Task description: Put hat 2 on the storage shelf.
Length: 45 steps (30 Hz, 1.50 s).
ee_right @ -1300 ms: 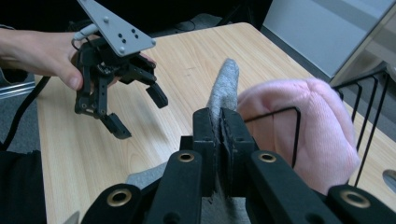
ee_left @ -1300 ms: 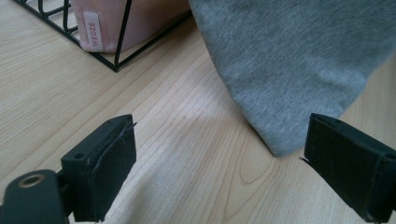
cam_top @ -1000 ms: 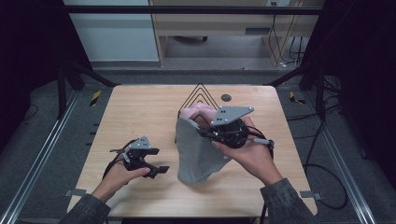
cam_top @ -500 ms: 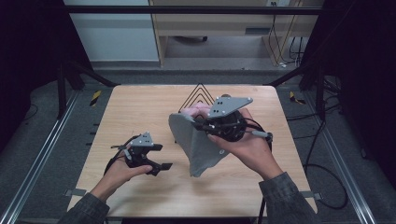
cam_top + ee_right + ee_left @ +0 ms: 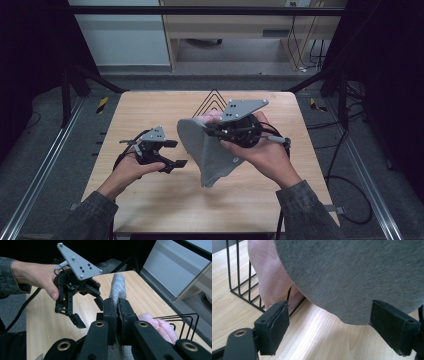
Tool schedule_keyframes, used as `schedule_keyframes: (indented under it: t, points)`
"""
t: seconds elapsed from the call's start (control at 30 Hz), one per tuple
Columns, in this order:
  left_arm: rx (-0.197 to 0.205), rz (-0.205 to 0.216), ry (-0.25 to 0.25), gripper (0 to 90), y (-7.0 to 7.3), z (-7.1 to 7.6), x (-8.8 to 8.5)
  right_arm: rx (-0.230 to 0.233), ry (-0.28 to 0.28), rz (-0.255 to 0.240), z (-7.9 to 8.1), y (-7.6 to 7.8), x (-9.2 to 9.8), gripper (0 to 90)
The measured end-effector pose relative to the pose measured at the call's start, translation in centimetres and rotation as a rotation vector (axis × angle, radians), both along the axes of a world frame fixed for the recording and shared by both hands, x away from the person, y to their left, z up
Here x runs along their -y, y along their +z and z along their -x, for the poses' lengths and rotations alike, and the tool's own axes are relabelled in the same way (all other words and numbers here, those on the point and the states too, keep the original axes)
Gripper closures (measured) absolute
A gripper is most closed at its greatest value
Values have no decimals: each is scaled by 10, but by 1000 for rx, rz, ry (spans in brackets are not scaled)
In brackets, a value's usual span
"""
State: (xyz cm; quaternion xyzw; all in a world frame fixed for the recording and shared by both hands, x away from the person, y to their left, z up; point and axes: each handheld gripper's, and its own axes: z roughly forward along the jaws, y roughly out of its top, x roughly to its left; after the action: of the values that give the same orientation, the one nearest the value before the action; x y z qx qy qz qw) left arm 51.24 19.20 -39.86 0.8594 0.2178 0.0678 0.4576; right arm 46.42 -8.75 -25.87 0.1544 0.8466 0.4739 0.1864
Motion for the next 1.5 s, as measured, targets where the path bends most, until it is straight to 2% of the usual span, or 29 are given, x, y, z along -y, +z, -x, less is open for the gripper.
schedule_keyframes:
  t: [0.23, 0.33, 0.43, 0.5, 0.57, 0.6, 0.67, 0.7, 0.77, 0.83, 0.9, 1.03, 1.07, 1.1, 1.17, 1.23, 1.33, 1.47, 1.5]
  points:
    - [-7, -1, -7, 165, -4, -8, 2, -5, -2, 1, 0, -1, 1, 860]
    - [-35, 26, -5, 195, -3, -13, 5, -4, -4, -2, 0, -1, 3, 859]
    - [-35, 28, -12, 238, -2, -16, 9, -7, -5, -6, 0, -2, 3, 860]
    - [-36, 30, -18, 307, 0, -18, 13, -9, -7, -6, -1, -3, 4, 859]
    - [-39, 39, -20, 415, 0, -21, 18, -13, -12, -9, -1, -5, 6, 859]
    - [-24, 29, -17, 415, 0, -22, 22, -14, -14, -10, -2, -7, 7, 859]
    - [-11, 27, -20, 629, 0, -23, 26, -21, -27, -16, -4, -11, 12, 860]
    - [10, 20, -27, 674, 1, -22, 31, -23, -34, -18, -5, -13, 14, 860]
    - [14, 15, -36, 781, 2, -22, 35, -31, -52, -24, -7, -16, 20, 860]
    - [19, -1, -39, 814, 4, -21, 37, -34, -62, -26, -8, -17, 23, 860]
    - [25, -12, -38, 857, 8, -19, 37, -41, -99, -30, -11, -21, 34, 859]
    - [48, -33, -23, 863, 32, -15, 34, -46, -146, -49, -16, -21, 48, 860]
    - [48, -33, -23, 863, 32, -15, 34, -46, -146, -49, -16, -21, 48, 860]
    - [63, -41, -15, 864, 45, -14, 32, -43, -164, -59, -17, -19, 53, 859]
    - [81, -49, -7, 864, 58, -12, 31, -36, -178, -74, -18, -15, 56, 860]
    - [95, -75, 0, 865, 71, -13, 29, -29, -192, -85, -19, -12, 58, 860]
    - [107, -76, 26, 865, 88, -14, 27, -27, -212, -101, -23, -7, 60, 859]
    - [139, -98, 44, 866, 110, -15, 24, -15, -223, -123, -28, 3, 60, 860]
    - [139, -98, 44, 865, 110, -15, 24, -11, -225, -126, -29, 6, 60, 859]
